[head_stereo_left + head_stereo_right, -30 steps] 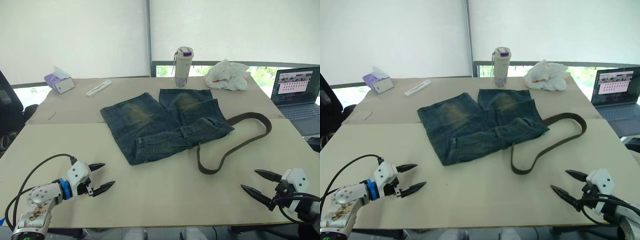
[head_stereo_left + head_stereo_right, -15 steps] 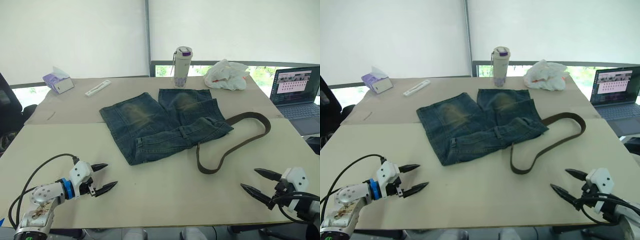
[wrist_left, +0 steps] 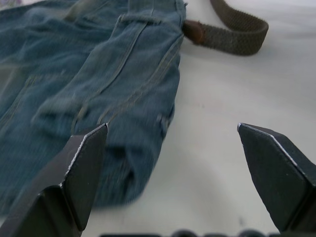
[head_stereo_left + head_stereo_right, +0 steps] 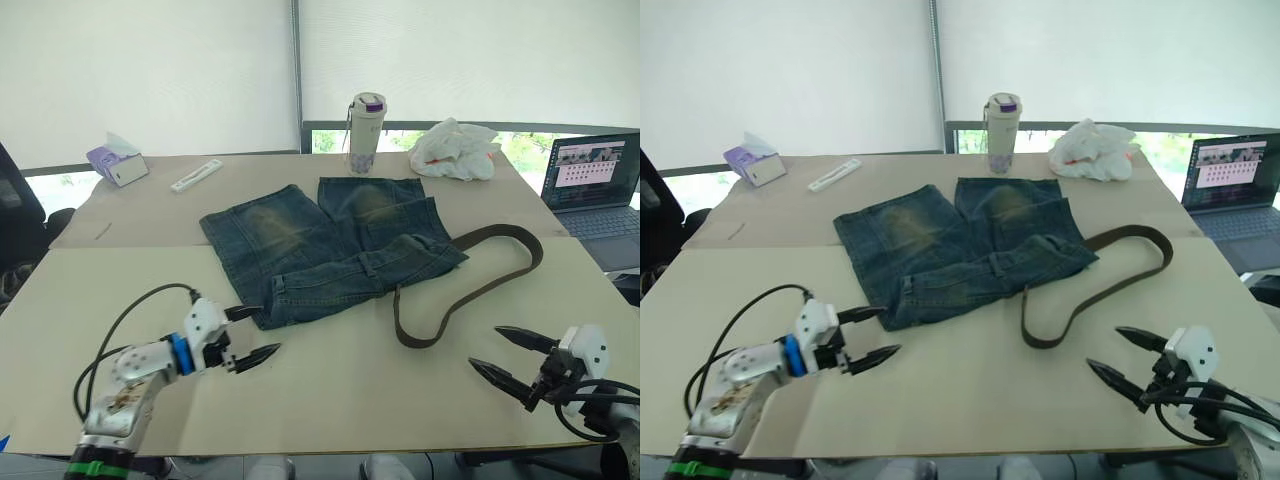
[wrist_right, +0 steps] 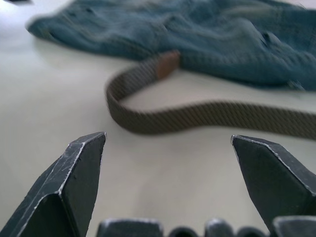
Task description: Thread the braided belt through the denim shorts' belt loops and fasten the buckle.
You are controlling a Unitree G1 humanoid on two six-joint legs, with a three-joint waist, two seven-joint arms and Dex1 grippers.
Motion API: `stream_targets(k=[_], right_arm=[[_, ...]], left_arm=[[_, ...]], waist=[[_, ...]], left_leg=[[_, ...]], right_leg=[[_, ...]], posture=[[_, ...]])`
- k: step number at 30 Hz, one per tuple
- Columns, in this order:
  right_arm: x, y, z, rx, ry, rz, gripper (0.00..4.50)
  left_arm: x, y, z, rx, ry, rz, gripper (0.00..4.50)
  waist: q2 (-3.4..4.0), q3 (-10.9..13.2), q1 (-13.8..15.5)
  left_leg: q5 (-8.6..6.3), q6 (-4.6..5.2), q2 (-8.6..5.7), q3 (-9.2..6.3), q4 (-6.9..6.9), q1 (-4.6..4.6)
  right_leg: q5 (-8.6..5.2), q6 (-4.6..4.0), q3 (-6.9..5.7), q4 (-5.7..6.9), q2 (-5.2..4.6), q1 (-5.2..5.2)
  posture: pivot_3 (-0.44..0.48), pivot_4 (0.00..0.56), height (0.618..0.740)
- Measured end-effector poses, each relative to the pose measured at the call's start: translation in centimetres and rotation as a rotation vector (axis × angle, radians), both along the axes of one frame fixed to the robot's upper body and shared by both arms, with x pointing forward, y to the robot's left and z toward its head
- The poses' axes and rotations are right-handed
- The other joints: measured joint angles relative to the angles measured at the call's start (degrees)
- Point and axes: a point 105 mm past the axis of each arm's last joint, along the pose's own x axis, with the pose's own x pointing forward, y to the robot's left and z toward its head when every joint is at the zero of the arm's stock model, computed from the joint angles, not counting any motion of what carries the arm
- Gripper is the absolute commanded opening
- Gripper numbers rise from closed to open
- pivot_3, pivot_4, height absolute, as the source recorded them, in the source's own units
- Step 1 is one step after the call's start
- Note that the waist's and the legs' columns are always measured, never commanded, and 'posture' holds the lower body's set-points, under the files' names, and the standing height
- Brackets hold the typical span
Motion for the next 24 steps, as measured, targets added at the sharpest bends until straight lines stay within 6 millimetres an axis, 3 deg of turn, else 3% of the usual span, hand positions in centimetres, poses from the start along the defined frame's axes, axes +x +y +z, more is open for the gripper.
stream_targets(k=[3,6,13,14,24], right_arm=[[0.1,1.2,0.8,0.021,-0.009,0.031,4.48],[0.4,2.3,1.4,0.032,-0.020,0.053,4.50],[0.4,4.1,3.4,0.078,-0.053,0.091,4.50],[0.3,4.2,3.5,0.078,-0.053,0.096,4.50],[0.5,5.5,4.9,0.102,-0.077,0.133,4.50]], left_arm=[[1.6,-1.3,-0.5,0.121,-0.049,-0.019,4.43],[3.5,-2.6,-1.2,0.119,-0.042,-0.001,3.64],[4.0,-2.1,-2.4,0.230,-0.093,-0.104,0.19],[4.1,-1.8,-2.3,0.240,-0.100,-0.114,0.03],[5.5,2.4,-1.7,0.386,-0.157,-0.188,0.03]], waist=[[-0.01,0.0,-0.1],[-0.03,0.0,0.0],[-0.06,0.0,-0.1],[-0.05,0.0,-0.1],[-0.16,0.1,-0.4]], left_leg=[[0.00,0.00,-0.05,0.04,0.00,0.00],[-0.01,0.02,-0.15,0.04,0.06,-0.01],[-0.07,0.12,-0.17,-0.06,0.06,-0.02],[-0.07,0.12,-0.16,-0.06,0.07,-0.02],[-0.07,0.13,-0.18,-0.02,0.06,-0.02]], right_leg=[[-0.02,0.03,-0.01,0.00,0.01,0.02],[-0.01,0.03,-0.06,0.00,0.00,0.01],[-0.01,0.02,-0.05,0.01,-0.05,0.01],[-0.01,0.02,-0.04,0.01,-0.05,0.01],[-0.02,0.04,-0.07,0.04,0.02,-0.03]], posture=[[0.000,0.150,0.740],[0.000,0.150,0.740],[0.000,0.150,0.740],[0.000,0.150,0.740],[0.000,0.150,0.740]])
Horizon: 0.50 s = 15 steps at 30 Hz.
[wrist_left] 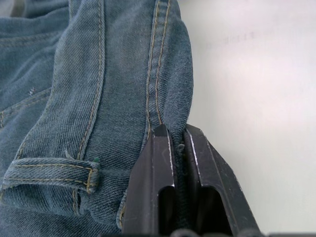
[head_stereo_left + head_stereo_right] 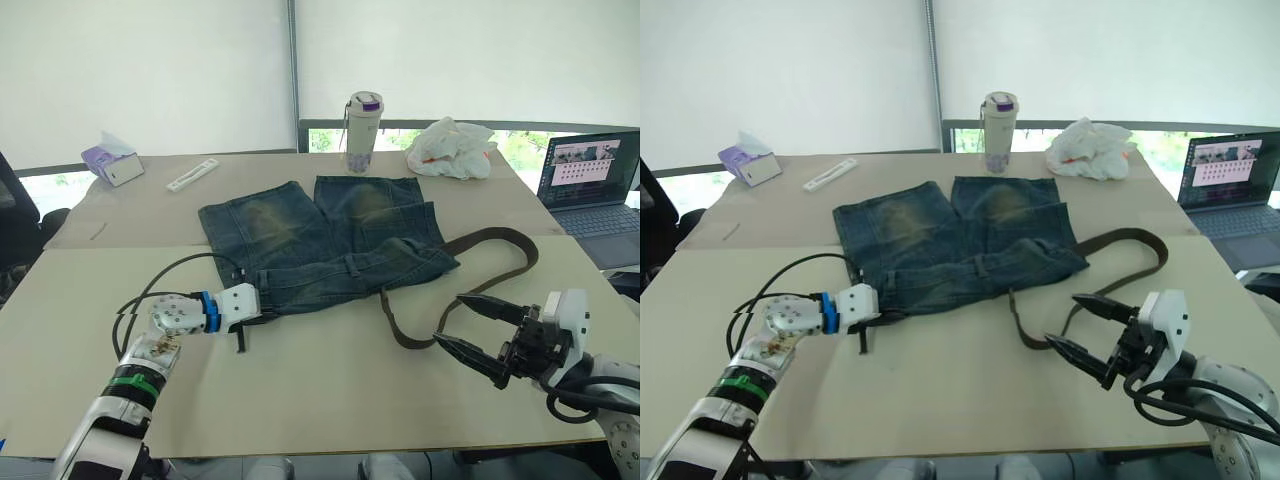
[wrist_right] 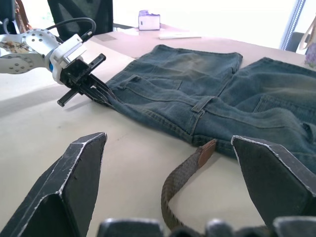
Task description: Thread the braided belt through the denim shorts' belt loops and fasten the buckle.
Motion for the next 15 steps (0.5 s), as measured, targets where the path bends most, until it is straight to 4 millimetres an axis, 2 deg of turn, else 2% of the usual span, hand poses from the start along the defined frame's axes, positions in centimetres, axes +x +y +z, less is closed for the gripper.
stream_targets(k=[4,13,15], right_arm=[[0.2,0.2,0.2,0.000,-0.004,0.010,4.50],[0.0,1.4,0.3,0.002,-0.012,0.045,4.50],[0.1,1.5,0.3,0.002,-0.012,0.046,4.50]], left_arm=[[2.1,3.6,1.1,0.111,-0.052,0.072,0.03],[4.4,6.3,1.7,0.230,-0.145,0.207,0.03],[4.5,6.7,1.6,0.240,-0.155,0.230,0.83]], waist=[[-0.16,0.1,0.0],[-0.31,0.2,0.0],[-0.31,0.2,0.0]], left_leg=[[0.00,0.01,-0.12,0.01,0.01,0.01],[0.00,0.02,-0.20,-0.02,0.02,0.00],[0.00,0.02,-0.18,-0.02,0.02,0.02]], right_leg=[[-0.09,0.15,-0.02,0.02,0.01,-0.01],[-0.13,0.24,-0.03,0.10,-0.04,-0.01],[-0.14,0.24,-0.03,0.12,-0.03,-0.02]], posture=[[0.000,0.150,0.740],[0.000,0.150,0.740],[0.000,0.150,0.740]])
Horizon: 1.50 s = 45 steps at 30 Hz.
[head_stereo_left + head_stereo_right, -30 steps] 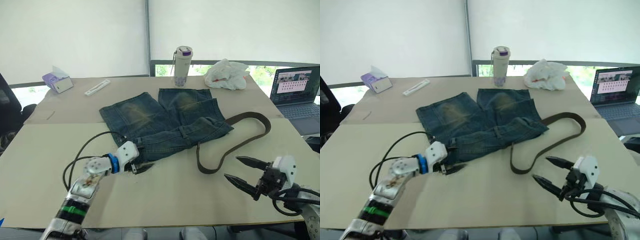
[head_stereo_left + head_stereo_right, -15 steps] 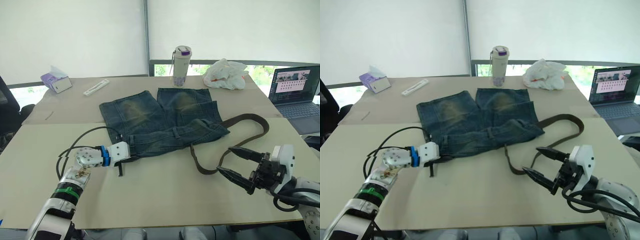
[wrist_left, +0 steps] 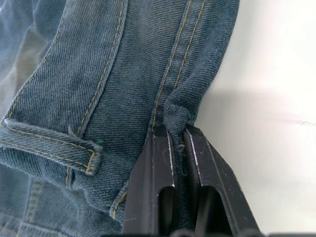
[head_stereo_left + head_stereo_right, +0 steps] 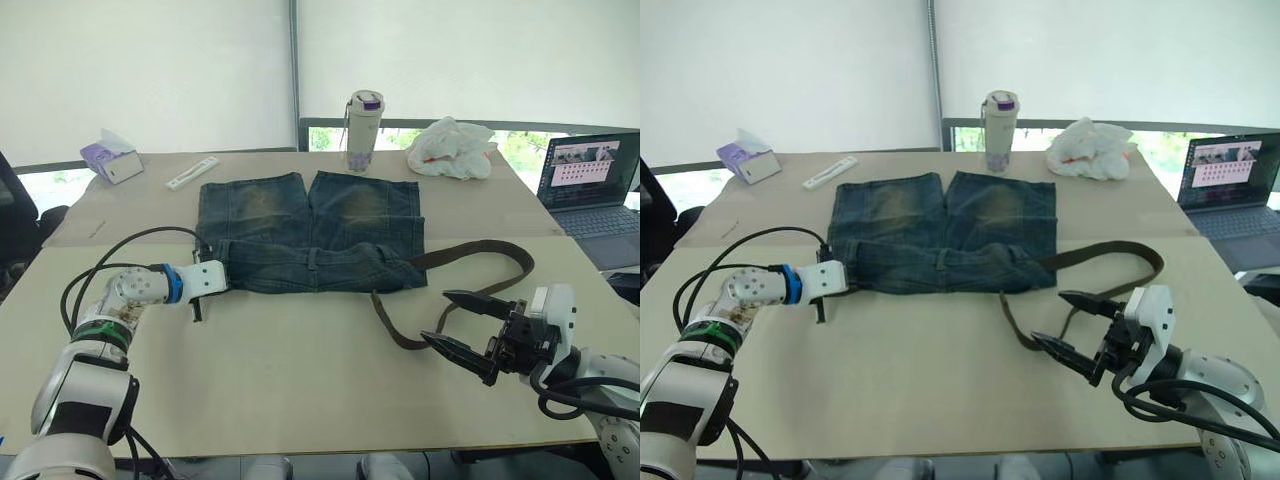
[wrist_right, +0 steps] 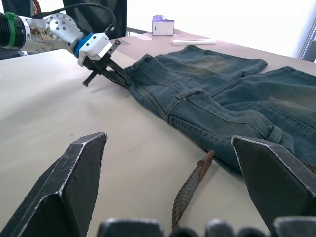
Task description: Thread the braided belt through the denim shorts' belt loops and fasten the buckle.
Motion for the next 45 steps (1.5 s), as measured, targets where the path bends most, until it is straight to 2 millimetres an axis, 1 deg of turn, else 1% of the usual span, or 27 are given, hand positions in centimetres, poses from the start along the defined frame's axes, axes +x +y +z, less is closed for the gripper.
stream_targets(k=[1,2,3,4,8,11,13,15,17,19,21,23,25,27,29,32,35,39,45], right_arm=[[0.1,0.2,0.0,0.000,0.000,0.006,4.50],[0.2,0.4,-0.1,0.000,0.001,0.010,4.50],[0.3,0.6,-0.2,-0.002,0.001,0.011,4.50],[0.4,0.8,-0.1,-0.006,-0.004,0.012,4.50],[1.0,1.3,-0.4,-0.042,-0.016,0.001,4.50],[2.5,1.5,-0.4,-0.085,-0.030,-0.036,4.50],[3.3,1.6,-0.8,-0.137,-0.017,-0.057,4.50],[4.2,2.2,-1.0,-0.165,0.000,-0.070,4.50],[4.7,2.8,-1.1,-0.183,0.014,-0.075,4.50],[5.2,3.3,-2.0,-0.242,0.086,-0.094,4.50],[5.6,3.4,-3.5,-0.324,0.223,-0.147,4.50],[5.9,3.6,-4.3,-0.339,0.300,-0.192,4.50],[6.2,4.8,-4.3,-0.312,0.337,-0.207,4.50],[6.3,5.5,-4.2,-0.312,0.344,-0.202,4.50],[6.4,5.7,-4.3,-0.332,0.349,-0.207,4.50],[6.4,5.3,-4.5,-0.375,0.364,-0.224,4.50],[6.1,5.0,-5.4,-0.417,0.413,-0.235,3.68],[5.9,4.8,-6.1,-0.454,0.446,-0.247,2.19],[5.9,4.6,-6.5,-0.471,0.446,-0.258,0.16]], left_arm=[[0.0,0.3,-0.1,-0.002,0.005,0.015,1.11],[0.0,0.4,-0.1,-0.005,0.010,0.017,1.62],[-0.1,0.4,0.0,-0.021,0.021,0.014,1.99],[-0.4,0.4,0.2,-0.050,0.041,0.003,2.53],[-1.5,-0.9,0.1,-0.186,0.112,-0.064,4.40],[-2.4,-1.3,0.6,-0.273,0.177,-0.120,4.40],[-2.8,-1.7,1.7,-0.342,0.198,-0.149,4.40],[-3.7,-1.9,3.0,-0.410,0.230,-0.174,4.40],[-4.5,-2.5,3.8,-0.453,0.258,-0.205,4.40],[-5.8,-3.1,4.2,-0.487,0.313,-0.225,4.40],[-7.2,-3.8,4.3,-0.486,0.355,-0.238,4.40],[-7.6,-4.5,4.6,-0.503,0.356,-0.240,4.40],[-7.6,-5.0,5.0,-0.520,0.343,-0.223,4.40],[-7.7,-5.3,5.2,-0.540,0.327,-0.211,4.40],[-8.0,-5.5,5.2,-0.558,0.328,-0.197,4.40],[-8.1,-5.8,5.0,-0.567,0.322,-0.185,4.40],[-8.0,-5.9,5.2,-0.574,0.309,-0.176,4.45],[-7.9,-6.3,5.2,-0.587,0.302,-0.179,4.45],[-7.9,-6.7,5.1,-0.595,0.301,-0.187,4.45]], waist=[[0.00,0.0,-0.1],[0.00,0.0,-0.1],[0.01,0.0,-0.1],[0.01,0.0,0.0],[0.01,0.0,0.3],[-0.02,0.0,0.3],[0.00,0.0,0.1],[0.03,0.0,-0.2],[0.06,0.0,-0.2],[0.08,0.0,-0.3],[0.09,0.1,-0.4],[0.09,0.1,-0.2],[0.11,0.1,0.0],[0.12,0.1,0.0],[0.12,0.1,0.1],[0.11,0.1,0.3],[0.12,0.1,0.3],[0.12,0.1,0.1],[0.12,0.1,0.1]], left_leg=[[0.00,0.00,0.01,0.00,0.00,0.01],[0.00,0.00,0.01,0.00,0.00,0.00],[0.00,0.00,0.00,0.01,0.00,0.00],[0.00,0.00,0.00,0.02,0.00,-0.02],[0.00,0.00,-0.03,0.01,0.08,-0.09],[-0.07,0.13,-0.01,-0.03,0.36,-0.15],[-0.16,0.26,0.07,-0.08,0.47,-0.17],[-0.21,0.35,0.23,-0.19,0.49,-0.16],[-0.21,0.35,0.30,-0.30,0.50,-0.16],[-0.22,0.36,0.31,-0.34,0.50,-0.15],[-0.22,0.35,0.35,-0.37,0.51,-0.15],[-0.22,0.36,0.37,-0.40,0.51,-0.15],[-0.22,0.36,0.37,-0.39,0.51,-0.16],[-0.22,0.36,0.36,-0.37,0.50,-0.16],[-0.23,0.36,0.32,-0.37,0.50,-0.18],[-0.23,0.37,0.30,-0.37,0.51,-0.20],[-0.23,0.36,0.31,-0.36,0.50,-0.19],[-0.23,0.37,0.32,-0.35,0.50,-0.19],[-0.23,0.36,0.32,-0.34,0.50,-0.20]], right_leg=[[0.00,0.00,0.00,0.01,0.01,0.00],[0.00,0.00,0.00,0.02,0.01,0.00],[0.01,-0.01,0.00,0.02,0.00,-0.01],[0.04,-0.06,0.00,0.01,0.00,-0.03],[0.11,-0.19,-0.01,0.00,-0.04,-0.06],[0.12,-0.21,-0.07,0.05,-0.02,-0.11],[0.12,-0.21,-0.07,0.08,-0.01,-0.10],[0.12,-0.22,-0.03,0.09,0.02,-0.10],[0.13,-0.22,-0.01,0.07,0.04,-0.10],[0.13,-0.23,0.01,0.08,0.03,-0.09],[0.14,-0.25,0.02,0.08,0.02,-0.10],[0.14,-0.26,0.01,0.08,0.03,-0.11],[0.14,-0.26,0.01,0.07,0.05,-0.13],[0.14,-0.26,0.01,0.02,0.04,-0.13],[0.15,-0.26,0.01,0.01,-0.01,-0.14],[0.15,-0.26,0.01,0.01,-0.03,-0.16],[0.15,-0.26,0.01,0.01,-0.02,-0.17],[0.15,-0.27,0.01,0.02,0.01,-0.20],[0.15,-0.27,0.01,0.01,0.01,-0.21]], posture=[[0.000,0.150,0.740],[0.000,0.150,0.740],[0.000,0.150,0.740],[0.000,0.150,0.740],[0.000,0.150,0.740],[0.000,0.150,0.740],[0.000,0.150,0.740],[0.000,0.150,0.740],[0.000,0.150,0.740],[0.000,0.150,0.740],[0.000,0.150,0.740],[0.000,0.150,0.740],[0.000,0.150,0.740],[0.000,0.150,0.740],[0.000,0.150,0.740],[0.000,0.150,0.740],[0.000,0.150,0.740],[0.000,0.150,0.740],[0.000,0.150,0.740]])
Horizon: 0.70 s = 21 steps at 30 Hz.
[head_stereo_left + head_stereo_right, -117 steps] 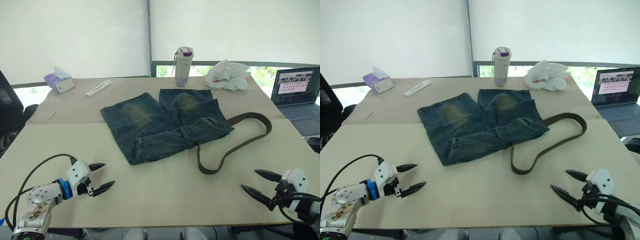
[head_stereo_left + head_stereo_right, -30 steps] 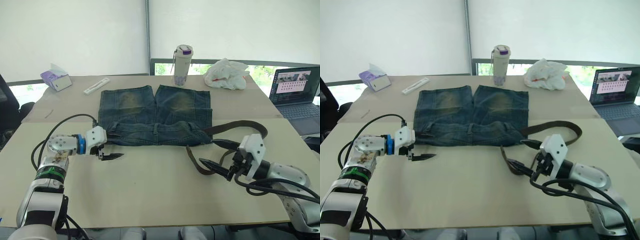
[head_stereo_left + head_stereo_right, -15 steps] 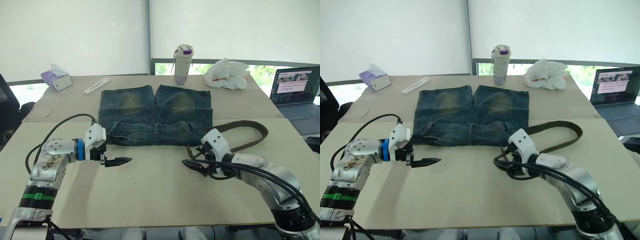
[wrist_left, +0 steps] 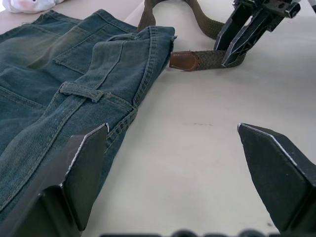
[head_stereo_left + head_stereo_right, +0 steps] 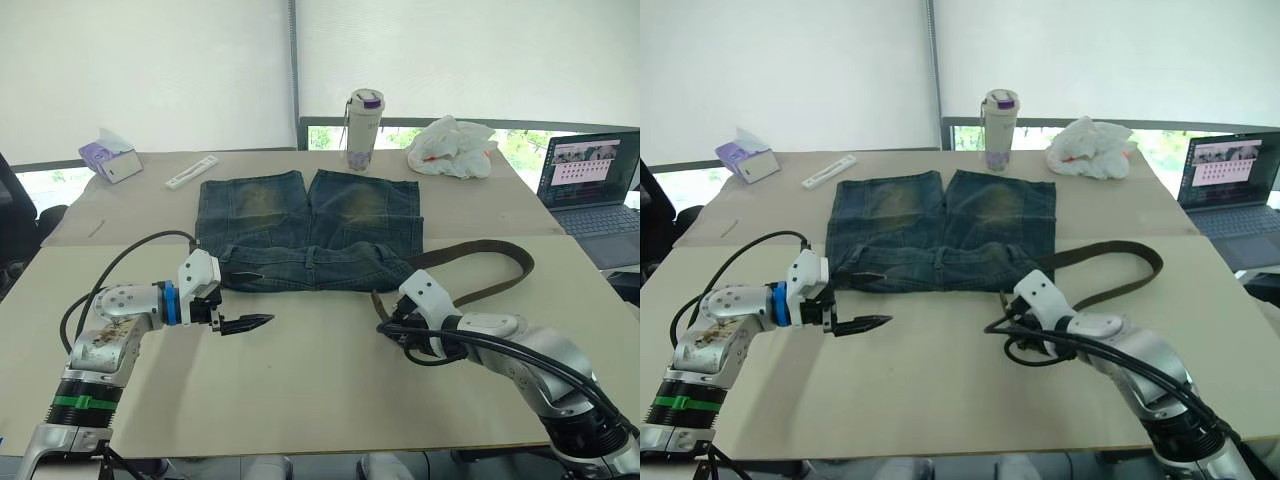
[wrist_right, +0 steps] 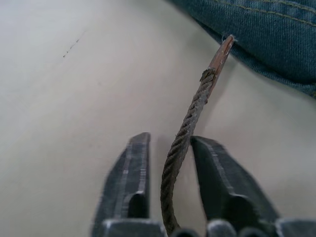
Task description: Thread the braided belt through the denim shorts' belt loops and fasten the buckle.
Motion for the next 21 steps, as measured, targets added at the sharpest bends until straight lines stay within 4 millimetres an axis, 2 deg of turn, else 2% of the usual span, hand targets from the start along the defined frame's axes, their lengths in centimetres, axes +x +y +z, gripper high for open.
stream_targets(k=[1,5,10,14,17,21], right_arm=[[0.0,0.0,0.1,0.002,-0.003,0.001,0.04],[-0.2,0.1,0.9,0.084,-0.027,0.044,0.04],[-0.7,1.5,4.6,0.291,-0.160,0.223,0.04],[-2.1,2.7,7.0,0.450,-0.213,0.396,0.04],[-3.2,3.0,7.6,0.504,-0.185,0.481,0.04],[-4.1,3.1,8.1,0.519,-0.153,0.562,0.04]], left_arm=[[0.0,0.0,0.0,-0.001,0.001,-0.002,4.45],[-0.1,-0.9,-0.1,-0.047,0.024,-0.014,4.45],[-0.7,-3.8,0.0,-0.251,0.170,-0.051,4.45],[-1.5,-6.1,0.3,-0.388,0.299,-0.116,4.45],[-1.9,-7.4,1.0,-0.465,0.367,-0.177,4.45],[-2.8,-8.6,3.2,-0.529,0.397,-0.293,4.45]], waist=[[0.00,0.0,0.0],[0.01,0.0,0.1],[-0.01,0.0,0.1],[-0.02,0.0,-0.1],[-0.02,0.0,-0.1],[-0.02,0.0,0.0]], left_leg=[[0.00,0.00,0.00,0.00,0.00,0.00],[0.00,0.00,-0.01,0.01,0.00,-0.02],[-0.01,0.01,0.00,0.00,0.03,-0.02],[-0.01,0.01,0.03,-0.01,0.02,0.04],[-0.01,0.01,0.03,-0.01,0.03,0.06],[-0.01,0.01,0.01,-0.01,0.03,0.06]], right_leg=[[0.00,0.00,0.00,0.00,0.00,0.01],[0.00,0.01,0.00,-0.02,-0.01,0.02],[-0.01,0.03,-0.01,-0.02,0.00,0.07],[-0.01,0.02,-0.02,-0.02,0.05,0.12],[0.00,0.02,-0.02,-0.01,0.06,0.13],[-0.01,0.02,-0.02,-0.05,0.05,0.15]], posture=[[0.000,0.150,0.740],[0.000,0.150,0.740],[0.000,0.150,0.740],[0.000,0.150,0.740],[0.000,0.150,0.740],[0.000,0.150,0.740]])
